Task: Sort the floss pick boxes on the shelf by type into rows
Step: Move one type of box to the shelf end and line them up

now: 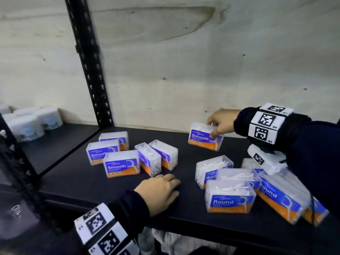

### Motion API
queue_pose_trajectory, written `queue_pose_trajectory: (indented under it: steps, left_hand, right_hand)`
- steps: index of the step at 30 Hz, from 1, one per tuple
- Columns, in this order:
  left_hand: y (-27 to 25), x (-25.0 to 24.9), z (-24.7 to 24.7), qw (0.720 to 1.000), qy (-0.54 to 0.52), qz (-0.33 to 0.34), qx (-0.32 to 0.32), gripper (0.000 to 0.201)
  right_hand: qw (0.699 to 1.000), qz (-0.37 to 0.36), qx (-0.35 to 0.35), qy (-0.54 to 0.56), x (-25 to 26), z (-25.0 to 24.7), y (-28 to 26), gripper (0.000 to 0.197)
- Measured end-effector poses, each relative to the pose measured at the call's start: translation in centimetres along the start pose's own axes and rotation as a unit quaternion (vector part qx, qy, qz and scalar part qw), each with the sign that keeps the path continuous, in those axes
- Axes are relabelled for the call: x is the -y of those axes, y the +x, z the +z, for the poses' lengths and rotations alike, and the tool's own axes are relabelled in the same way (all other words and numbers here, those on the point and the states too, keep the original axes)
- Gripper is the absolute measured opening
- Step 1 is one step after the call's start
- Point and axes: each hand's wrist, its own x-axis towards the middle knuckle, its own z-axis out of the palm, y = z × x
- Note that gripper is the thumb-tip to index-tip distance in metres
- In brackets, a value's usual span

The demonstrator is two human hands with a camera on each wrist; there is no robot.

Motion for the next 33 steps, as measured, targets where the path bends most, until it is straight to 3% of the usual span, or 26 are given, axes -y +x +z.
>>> queue_pose_trajectory:
  steps: [6, 14, 17, 22, 27, 33]
  left_hand:
    - [-1.1, 1.0, 3.6, 0.998, -0.066, -0.017, -0.005, 0.052]
    - [-1.4, 0.6, 4.1, 0.996, -0.087, -0.027, -0.018, 0.068]
    - [-1.5, 0.6, 4.1, 0.995, -0.092, -0.031, -0.020, 0.051]
    - [-1.4, 0.6, 4.2, 0.995, -0.096, -0.026, -0.027, 0.050]
    - [-1.4, 1.2, 3.1, 0.994, -0.108, 0.007, 0.012, 0.051]
    - [-2.5, 5.2, -1.9, 0.993, -0.109, 0.039, -0.012, 0.035]
  right_hand:
    - [1.000, -0.015, -0.018, 0.002, 3.9, -0.3, 1.6, 0.045]
    - [0.999, 0.029, 0.027, -0.020, 8.1, 0.2, 4.3, 0.050]
    - [0.998, 0.042, 0.051, 0.005, 8.8, 1.6, 5.6, 0.024]
    - [0.997, 0.022, 0.077, -0.021, 9.2, 3.1, 7.2, 0.037]
    - [0.989, 0.025, 0.142, -0.018, 9.7, 2.1, 6.3, 0.056]
    - [0.995, -0.038, 0.095, 0.007, 9.2, 0.9, 6.4, 0.051]
